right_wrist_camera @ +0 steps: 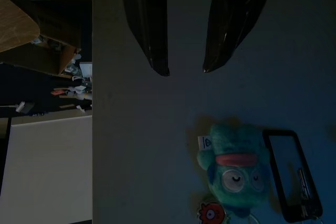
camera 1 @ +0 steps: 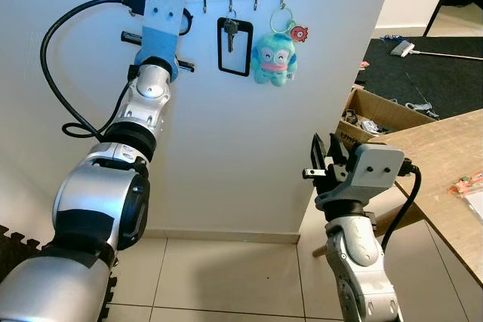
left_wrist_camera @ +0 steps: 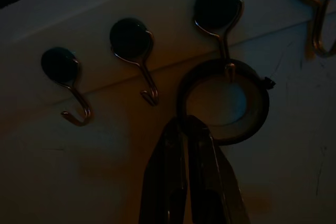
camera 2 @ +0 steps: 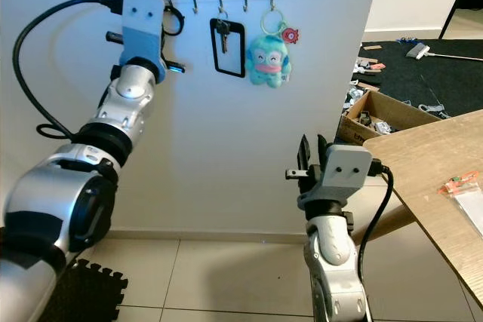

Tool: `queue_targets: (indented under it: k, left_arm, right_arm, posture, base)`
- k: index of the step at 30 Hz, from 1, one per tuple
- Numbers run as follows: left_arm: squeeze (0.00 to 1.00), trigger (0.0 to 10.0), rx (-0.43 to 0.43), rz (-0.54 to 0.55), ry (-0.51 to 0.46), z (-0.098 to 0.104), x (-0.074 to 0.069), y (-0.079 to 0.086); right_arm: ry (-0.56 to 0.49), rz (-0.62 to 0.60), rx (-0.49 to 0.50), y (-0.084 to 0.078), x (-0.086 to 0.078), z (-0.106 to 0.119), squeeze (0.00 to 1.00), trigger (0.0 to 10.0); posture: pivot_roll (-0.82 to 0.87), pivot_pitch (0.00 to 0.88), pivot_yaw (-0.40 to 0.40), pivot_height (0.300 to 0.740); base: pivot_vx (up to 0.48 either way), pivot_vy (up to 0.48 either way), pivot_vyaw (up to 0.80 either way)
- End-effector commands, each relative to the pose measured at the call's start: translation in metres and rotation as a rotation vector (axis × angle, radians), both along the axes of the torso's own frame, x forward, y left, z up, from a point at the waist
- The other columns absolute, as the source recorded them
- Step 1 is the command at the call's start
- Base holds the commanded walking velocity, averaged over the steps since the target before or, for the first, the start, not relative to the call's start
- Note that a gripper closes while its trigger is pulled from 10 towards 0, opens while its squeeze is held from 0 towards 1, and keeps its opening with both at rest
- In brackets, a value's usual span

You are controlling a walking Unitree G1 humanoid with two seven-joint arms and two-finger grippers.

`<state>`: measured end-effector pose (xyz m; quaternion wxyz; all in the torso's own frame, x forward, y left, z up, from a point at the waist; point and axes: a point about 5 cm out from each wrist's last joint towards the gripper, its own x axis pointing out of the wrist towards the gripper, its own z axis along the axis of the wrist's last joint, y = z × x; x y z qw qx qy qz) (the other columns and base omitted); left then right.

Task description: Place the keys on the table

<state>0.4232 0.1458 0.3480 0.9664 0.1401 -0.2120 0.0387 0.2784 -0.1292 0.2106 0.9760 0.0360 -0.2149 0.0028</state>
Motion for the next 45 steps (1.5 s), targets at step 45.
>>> queue_targets:
  k: [45]
  left_arm:
    - [0.00, 10.0, 0.210, -0.241, -0.096, -0.014, -0.048, 0.020]
  right_arm:
    - [-0.037, 0.094, -0.022, 0.006, 0.003, 0.012, 0.00, 10.0]
  posture:
    - [-0.03, 0.232, 0.072, 0.740]
  base:
    - [0.000, 0.000, 0.00]
